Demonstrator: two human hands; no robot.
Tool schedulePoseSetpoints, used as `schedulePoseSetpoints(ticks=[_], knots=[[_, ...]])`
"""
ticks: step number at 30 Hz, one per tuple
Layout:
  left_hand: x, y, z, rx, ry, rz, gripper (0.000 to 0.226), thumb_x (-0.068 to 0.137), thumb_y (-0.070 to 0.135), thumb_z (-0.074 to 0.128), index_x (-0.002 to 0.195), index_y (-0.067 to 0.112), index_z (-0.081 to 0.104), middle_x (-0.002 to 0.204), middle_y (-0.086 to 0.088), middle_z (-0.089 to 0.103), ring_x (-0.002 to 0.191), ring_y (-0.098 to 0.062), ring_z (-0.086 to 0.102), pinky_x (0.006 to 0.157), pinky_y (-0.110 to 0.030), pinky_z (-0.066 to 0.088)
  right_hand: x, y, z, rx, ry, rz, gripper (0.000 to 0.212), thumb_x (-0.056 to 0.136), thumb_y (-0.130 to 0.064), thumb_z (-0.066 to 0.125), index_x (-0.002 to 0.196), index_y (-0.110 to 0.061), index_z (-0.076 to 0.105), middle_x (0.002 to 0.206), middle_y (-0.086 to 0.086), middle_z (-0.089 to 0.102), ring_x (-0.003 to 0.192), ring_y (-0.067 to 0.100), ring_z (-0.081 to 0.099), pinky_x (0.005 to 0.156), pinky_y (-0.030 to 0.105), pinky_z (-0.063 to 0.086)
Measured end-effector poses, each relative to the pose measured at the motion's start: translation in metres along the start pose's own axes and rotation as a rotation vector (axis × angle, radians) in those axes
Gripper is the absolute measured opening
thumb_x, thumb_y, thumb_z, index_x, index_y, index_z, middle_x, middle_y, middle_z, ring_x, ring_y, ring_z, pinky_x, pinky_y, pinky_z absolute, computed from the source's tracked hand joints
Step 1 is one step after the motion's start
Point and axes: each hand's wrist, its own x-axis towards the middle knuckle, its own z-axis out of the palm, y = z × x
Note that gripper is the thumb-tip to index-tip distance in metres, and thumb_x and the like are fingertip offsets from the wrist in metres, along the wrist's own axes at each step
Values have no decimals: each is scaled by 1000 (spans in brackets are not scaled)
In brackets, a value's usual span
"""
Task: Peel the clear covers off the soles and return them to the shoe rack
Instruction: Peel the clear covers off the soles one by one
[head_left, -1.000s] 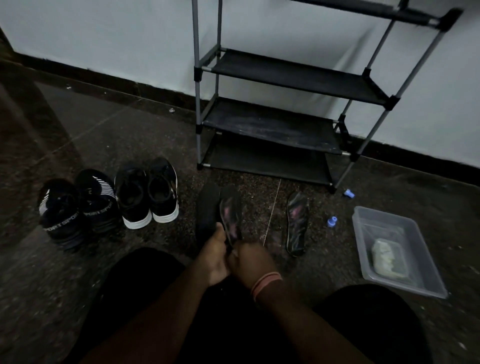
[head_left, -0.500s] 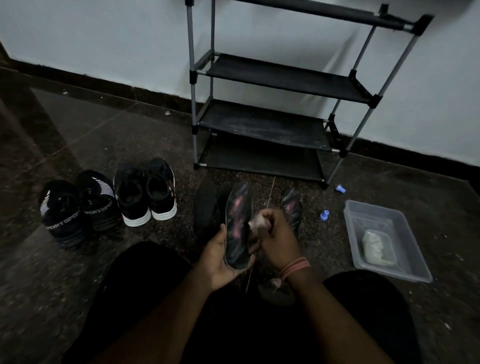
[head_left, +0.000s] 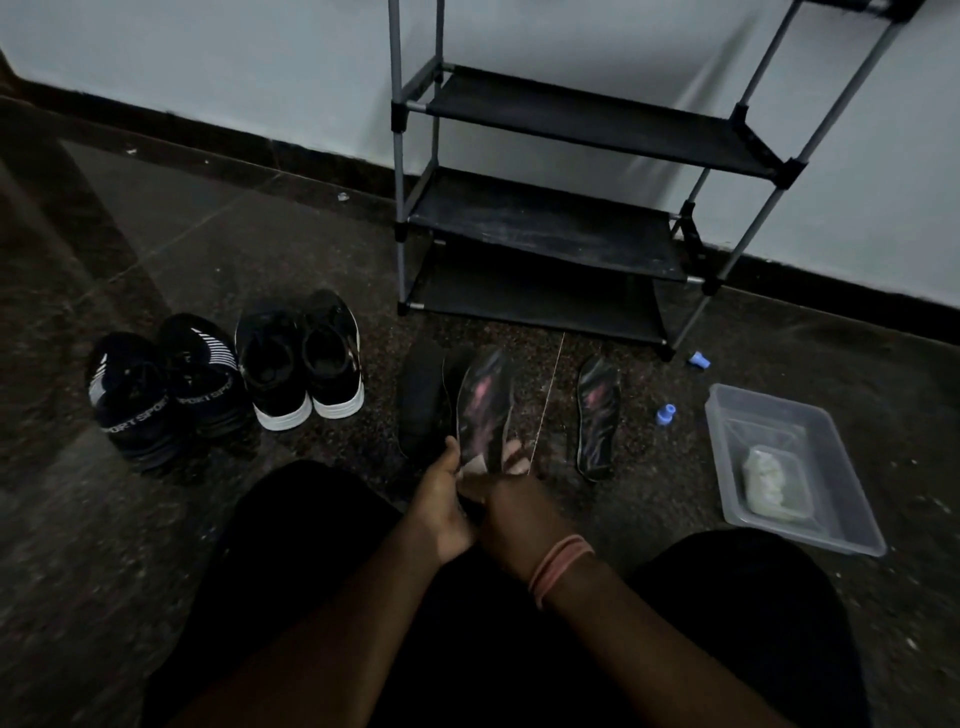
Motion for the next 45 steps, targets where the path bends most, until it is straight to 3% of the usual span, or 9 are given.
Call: schedulePoseSetpoints(ticks=[8, 15, 19, 25, 31, 34, 37, 42, 45], knots=[[-3, -8, 10, 24, -74, -31, 64, 105, 58, 33, 141, 11, 59, 139, -16, 63, 121, -31, 66, 105, -47, 45, 7, 29, -31, -132, 214, 114, 7, 69, -15, 62, 69, -19, 68, 69, 6, 67, 64, 26, 63, 64, 31, 51], [-1, -1, 2, 50, -36, 24, 77, 102, 63, 32, 143, 2, 55, 148, -18, 55, 137, -28, 52, 120, -45, 33, -3, 8, -3, 98, 104, 52, 12, 83, -13, 60, 83, -15, 71, 86, 10, 71, 79, 24, 65, 75, 30, 48], [-4, -3, 16, 24, -68, 40, 61, 105, 55, 34, 129, 9, 67, 124, -15, 71, 109, -26, 71, 91, -39, 58, 12, 31, -20, -104, 338, 191, 11, 80, -14, 60, 75, -10, 68, 73, 16, 67, 65, 33, 63, 62, 35, 52], [-2, 4, 4, 29, -60, 107, 74, 102, 63, 34, 144, 6, 54, 146, -13, 58, 138, -25, 50, 111, -39, 39, 0, -3, 5, 150, 128, 93, 19, 80, -19, 56, 82, -17, 74, 85, 11, 72, 77, 26, 66, 71, 31, 50], [4, -3, 13, 5, -34, 73, 62, 107, 51, 34, 133, 2, 62, 127, -14, 70, 111, -24, 71, 101, -40, 48, 19, 41, -13, -87, 349, 216, 23, 87, -22, 57, 75, -12, 74, 81, 12, 72, 74, 30, 67, 69, 33, 53], [0, 1, 9, 38, -3, 102, 64, 106, 52, 33, 129, 2, 65, 125, -13, 71, 108, -21, 72, 102, -38, 48, 12, 25, 0, 7, 241, 151, 23, 85, -25, 52, 82, -16, 74, 84, 11, 71, 74, 27, 66, 69, 31, 54], [-2, 5, 9, 41, -9, 86, 68, 105, 55, 31, 134, 2, 62, 134, -13, 67, 112, -21, 70, 101, -38, 52, 0, 12, 5, 96, 155, 77, 27, 80, -29, 50, 81, -18, 74, 81, 10, 70, 73, 26, 66, 68, 35, 53], [-2, -3, 15, 29, 1, 96, 59, 107, 51, 32, 132, 7, 61, 130, -11, 69, 113, -21, 69, 105, -39, 46, 15, 29, -10, -43, 454, 191, 19, 84, -16, 62, 69, -13, 73, 76, 12, 70, 69, 29, 65, 64, 30, 47], [-3, 4, 8, 56, 39, 156, 62, 107, 52, 31, 136, 6, 61, 136, -13, 64, 126, -23, 61, 110, -37, 44, 9, 12, 4, 58, 337, 127, 17, 84, -19, 61, 74, -15, 74, 75, 8, 71, 68, 24, 65, 66, 31, 48]])
